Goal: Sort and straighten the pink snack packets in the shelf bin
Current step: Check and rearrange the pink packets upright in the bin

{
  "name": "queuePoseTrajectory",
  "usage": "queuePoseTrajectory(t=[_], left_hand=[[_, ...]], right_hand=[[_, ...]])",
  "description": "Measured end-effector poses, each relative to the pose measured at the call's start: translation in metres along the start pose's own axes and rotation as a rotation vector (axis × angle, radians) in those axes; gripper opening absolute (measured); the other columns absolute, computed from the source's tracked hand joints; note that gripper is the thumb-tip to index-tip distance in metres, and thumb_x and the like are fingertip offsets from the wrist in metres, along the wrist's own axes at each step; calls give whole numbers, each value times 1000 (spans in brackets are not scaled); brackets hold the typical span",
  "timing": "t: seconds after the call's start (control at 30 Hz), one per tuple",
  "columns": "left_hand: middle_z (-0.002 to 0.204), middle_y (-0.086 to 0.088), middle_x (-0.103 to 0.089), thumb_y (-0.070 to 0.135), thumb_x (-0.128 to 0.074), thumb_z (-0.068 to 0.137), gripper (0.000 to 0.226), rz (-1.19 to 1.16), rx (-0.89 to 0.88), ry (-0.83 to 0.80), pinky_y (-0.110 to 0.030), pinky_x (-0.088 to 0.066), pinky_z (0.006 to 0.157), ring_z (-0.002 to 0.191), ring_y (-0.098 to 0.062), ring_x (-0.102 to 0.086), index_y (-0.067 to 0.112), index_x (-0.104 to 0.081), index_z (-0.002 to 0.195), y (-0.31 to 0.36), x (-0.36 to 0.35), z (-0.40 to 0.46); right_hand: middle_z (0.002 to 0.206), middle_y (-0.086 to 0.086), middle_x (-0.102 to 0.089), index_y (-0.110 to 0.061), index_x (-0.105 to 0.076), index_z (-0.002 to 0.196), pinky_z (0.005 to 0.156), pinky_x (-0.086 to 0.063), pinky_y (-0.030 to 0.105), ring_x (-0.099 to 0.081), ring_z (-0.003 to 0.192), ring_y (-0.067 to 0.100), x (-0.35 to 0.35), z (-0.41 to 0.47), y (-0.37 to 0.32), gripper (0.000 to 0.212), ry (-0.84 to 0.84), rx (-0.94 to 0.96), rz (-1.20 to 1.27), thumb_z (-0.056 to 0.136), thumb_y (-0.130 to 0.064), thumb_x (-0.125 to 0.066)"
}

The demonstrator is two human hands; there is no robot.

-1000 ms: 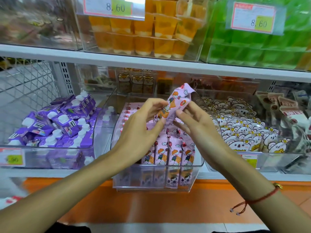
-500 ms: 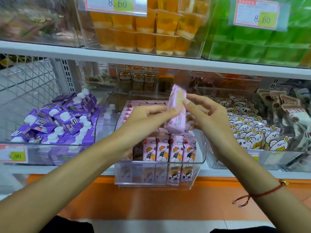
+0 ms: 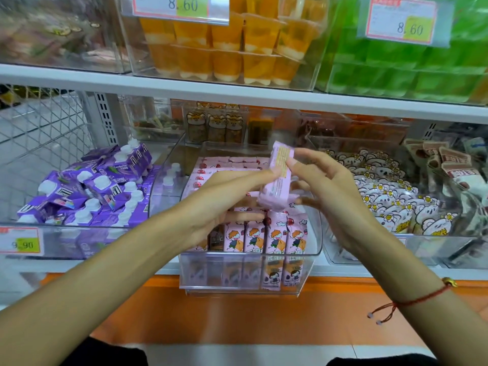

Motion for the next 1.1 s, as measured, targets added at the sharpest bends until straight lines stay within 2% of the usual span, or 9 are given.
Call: queuePoseTrajectory(t=[0.13, 0.33, 0.57, 0.7, 0.8, 0.87, 0.93, 1.0, 1.1], left_hand=[[106, 16, -72, 24, -67, 87, 33, 158, -215, 24, -9, -50, 74, 98, 3, -66, 32, -63, 119, 7, 6, 3], [118, 13, -66, 2, -72, 81, 44, 234, -451, 149, -20, -49, 96, 110, -1, -62, 25, -60, 116, 11, 19, 3], [115, 12, -68, 6, -75, 79, 44, 280, -521, 219, -29, -50, 98, 108, -4, -64, 28, -62, 115, 13, 19, 1], [107, 14, -68, 19, -82, 72, 42, 504, -668, 396, -32, -51, 92, 103, -7, -63, 28, -66, 110, 20, 20, -10], [110, 20, -60, 36, -78, 73, 42, 670, -773, 399, -24, -46, 89, 104, -3, -57, 35, -62, 112, 25, 9, -17], [123, 19, -52, 46, -69, 78, 49, 712, -736, 351, -18, -40, 96, 115, 0, -49, 37, -54, 123, 23, 6, -14], [132, 22, -45, 58, -57, 83, 53, 655, -582, 269, -14, -36, 99, 122, 5, -43, 39, -45, 131, 17, 6, -7], [125, 20, -56, 59, -53, 85, 49, 483, -441, 157, -12, -45, 87, 111, 7, -53, 35, -51, 127, 10, 6, 1], [108, 14, -66, 42, -64, 81, 39, 337, -456, 157, -7, -45, 74, 97, 7, -61, 25, -60, 115, 11, 5, 5]], right_hand=[[102, 5, -70, -28, -58, 125, 66, -53, 21, -68, 82, 12, -1, -2, -10, 38, -56, 162, -46, 91, -13, -62], [101, -10, -70, -26, -66, 106, 76, -51, 18, -66, 91, 6, -7, -12, -22, 23, -80, 396, -150, 87, -12, -68], [92, -5, -68, -23, -66, 107, 69, -52, 20, -67, 80, 8, -8, -13, -26, 22, -64, 397, -142, 86, -14, -68], [92, 2, -68, -26, -62, 107, 54, -53, 29, -63, 61, 21, -9, -14, -20, 33, -28, 307, -177, 79, -40, -70], [86, 7, -71, -13, -62, 99, 56, -53, 24, -69, 68, 14, -6, -13, -20, 30, 21, 296, -147, 79, -32, -73], [82, 7, -72, -7, -64, 97, 57, -53, 20, -70, 71, 12, -1, -9, -19, 26, 9, 259, -76, 80, -24, -74], [81, 3, -73, -6, -65, 99, 62, -54, 21, -70, 74, 12, 5, -6, -18, 35, -20, 208, 1, 73, -27, -75], [86, 2, -73, -7, -62, 105, 69, -56, 24, -70, 80, 16, 9, -2, -16, 48, -34, 163, 94, 65, -29, -75], [94, 1, -71, -12, -57, 113, 75, -54, 20, -70, 89, 16, 13, -1, -14, 52, -54, 148, 183, 65, -20, -74]])
Point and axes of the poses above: each hand's wrist, its own z-axis towards the middle knuckle, its own x-axis out of the back of the hand, y = z × x, the point moved 6 cm from there along z, towards the middle knuckle
